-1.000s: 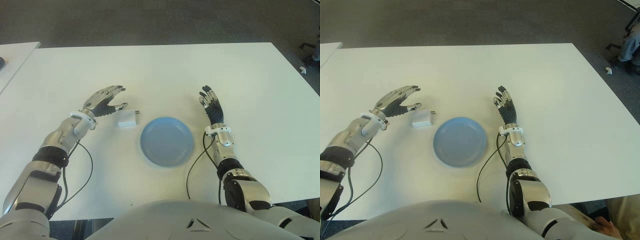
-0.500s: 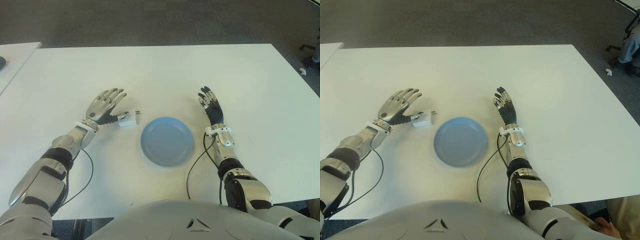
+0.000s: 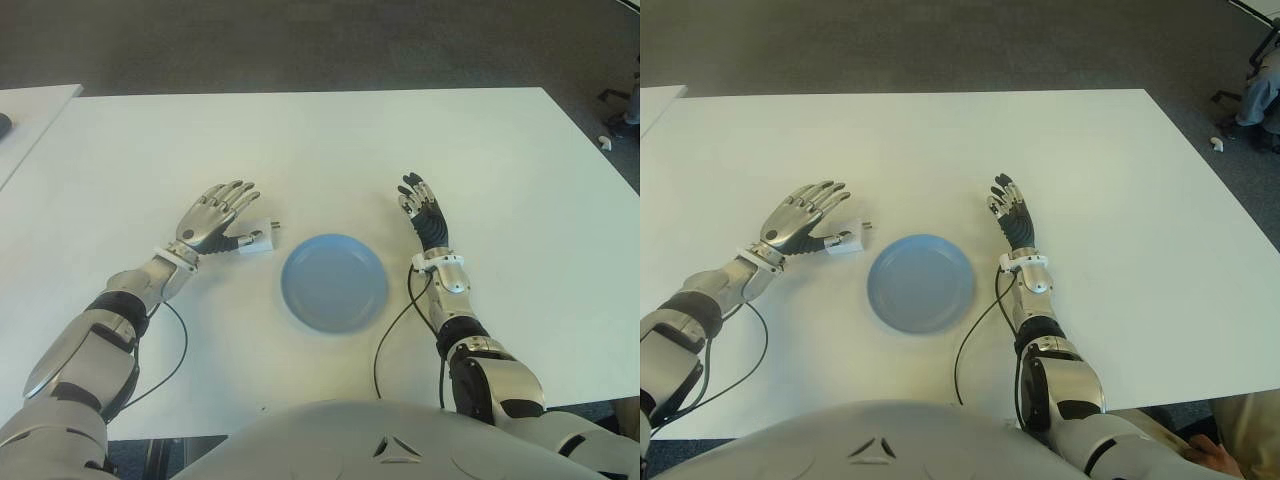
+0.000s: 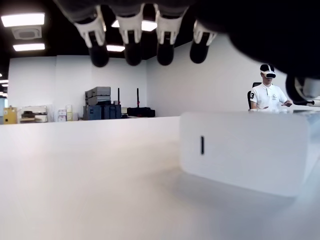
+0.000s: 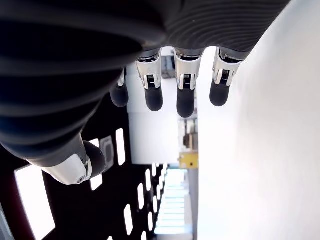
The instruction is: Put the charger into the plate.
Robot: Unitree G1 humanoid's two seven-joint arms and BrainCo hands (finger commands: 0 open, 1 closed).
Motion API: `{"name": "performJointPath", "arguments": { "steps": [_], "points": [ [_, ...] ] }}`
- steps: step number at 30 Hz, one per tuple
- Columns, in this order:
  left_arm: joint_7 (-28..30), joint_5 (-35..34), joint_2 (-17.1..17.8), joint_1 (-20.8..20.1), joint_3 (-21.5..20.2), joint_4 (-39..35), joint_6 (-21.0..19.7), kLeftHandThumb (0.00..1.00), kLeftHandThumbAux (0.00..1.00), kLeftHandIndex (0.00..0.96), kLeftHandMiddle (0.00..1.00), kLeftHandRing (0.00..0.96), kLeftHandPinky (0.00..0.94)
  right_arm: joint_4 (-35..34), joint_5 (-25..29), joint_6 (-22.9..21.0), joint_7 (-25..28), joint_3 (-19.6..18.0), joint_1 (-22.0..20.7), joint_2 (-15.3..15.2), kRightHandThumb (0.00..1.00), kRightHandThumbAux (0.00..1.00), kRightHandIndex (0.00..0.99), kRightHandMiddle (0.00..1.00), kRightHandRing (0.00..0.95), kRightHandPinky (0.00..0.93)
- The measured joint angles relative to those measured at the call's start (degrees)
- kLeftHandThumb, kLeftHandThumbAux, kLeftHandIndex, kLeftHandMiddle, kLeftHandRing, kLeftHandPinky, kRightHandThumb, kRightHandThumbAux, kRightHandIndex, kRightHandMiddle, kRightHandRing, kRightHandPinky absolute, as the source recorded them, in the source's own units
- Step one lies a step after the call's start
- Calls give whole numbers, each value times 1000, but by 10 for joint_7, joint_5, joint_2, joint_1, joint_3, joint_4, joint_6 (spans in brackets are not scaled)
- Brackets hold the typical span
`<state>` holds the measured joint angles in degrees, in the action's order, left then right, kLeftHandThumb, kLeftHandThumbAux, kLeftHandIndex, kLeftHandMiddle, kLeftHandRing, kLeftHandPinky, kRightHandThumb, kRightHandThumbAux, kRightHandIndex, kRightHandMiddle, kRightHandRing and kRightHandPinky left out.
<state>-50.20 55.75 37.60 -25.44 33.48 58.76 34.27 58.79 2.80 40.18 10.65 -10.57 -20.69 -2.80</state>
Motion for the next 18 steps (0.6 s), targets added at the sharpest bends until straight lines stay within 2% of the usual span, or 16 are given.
{"name": "performJointPath", "arguments": {
  "steps": [18],
  "points": [
    [-2, -1, 1, -3, 12, 3, 35, 271, 169, 0, 0, 0, 0, 1, -2, 0, -5, 3, 0, -3, 111, 569, 7, 99, 100, 104]
  ]
}}
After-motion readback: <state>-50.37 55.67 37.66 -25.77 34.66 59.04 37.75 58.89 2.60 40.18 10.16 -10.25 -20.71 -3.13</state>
